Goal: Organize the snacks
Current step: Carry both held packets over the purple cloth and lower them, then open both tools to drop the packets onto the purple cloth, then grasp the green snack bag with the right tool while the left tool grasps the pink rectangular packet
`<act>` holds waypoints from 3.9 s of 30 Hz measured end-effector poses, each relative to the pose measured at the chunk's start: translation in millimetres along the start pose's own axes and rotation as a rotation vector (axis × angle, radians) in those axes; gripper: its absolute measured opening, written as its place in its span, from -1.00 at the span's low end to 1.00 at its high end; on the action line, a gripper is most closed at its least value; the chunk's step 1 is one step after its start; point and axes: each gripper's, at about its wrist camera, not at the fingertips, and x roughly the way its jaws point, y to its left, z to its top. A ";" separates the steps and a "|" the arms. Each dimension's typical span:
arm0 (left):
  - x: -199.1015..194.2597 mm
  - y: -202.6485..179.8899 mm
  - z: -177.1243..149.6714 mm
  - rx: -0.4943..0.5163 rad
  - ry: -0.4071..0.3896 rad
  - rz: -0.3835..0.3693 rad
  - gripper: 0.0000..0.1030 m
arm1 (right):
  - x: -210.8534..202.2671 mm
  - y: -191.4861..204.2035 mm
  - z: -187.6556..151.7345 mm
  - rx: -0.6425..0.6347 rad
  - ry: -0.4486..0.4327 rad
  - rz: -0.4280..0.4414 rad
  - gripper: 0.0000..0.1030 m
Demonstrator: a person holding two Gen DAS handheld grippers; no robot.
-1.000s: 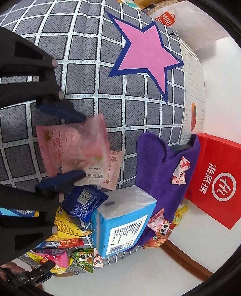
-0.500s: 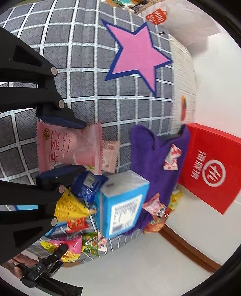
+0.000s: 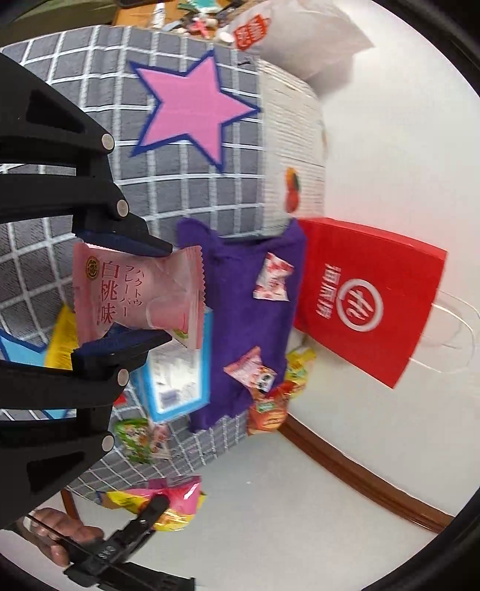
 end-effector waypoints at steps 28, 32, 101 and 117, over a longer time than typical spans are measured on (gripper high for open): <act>109.0 -32.8 118.1 -0.023 0.026 0.010 -0.28 | 186.0 -48.7 88.2 0.069 0.176 0.004 0.18; 119.2 -26.7 117.2 -0.027 0.041 0.025 -0.28 | 199.0 -51.2 82.9 0.065 0.215 -0.005 0.18; 135.4 -25.3 111.5 -0.056 0.123 0.002 0.06 | 79.6 -66.6 39.8 0.049 -0.010 -0.135 0.40; 81.7 -70.3 102.9 0.049 0.040 -0.052 0.10 | 103.0 -66.7 -75.7 0.070 0.149 -0.119 0.12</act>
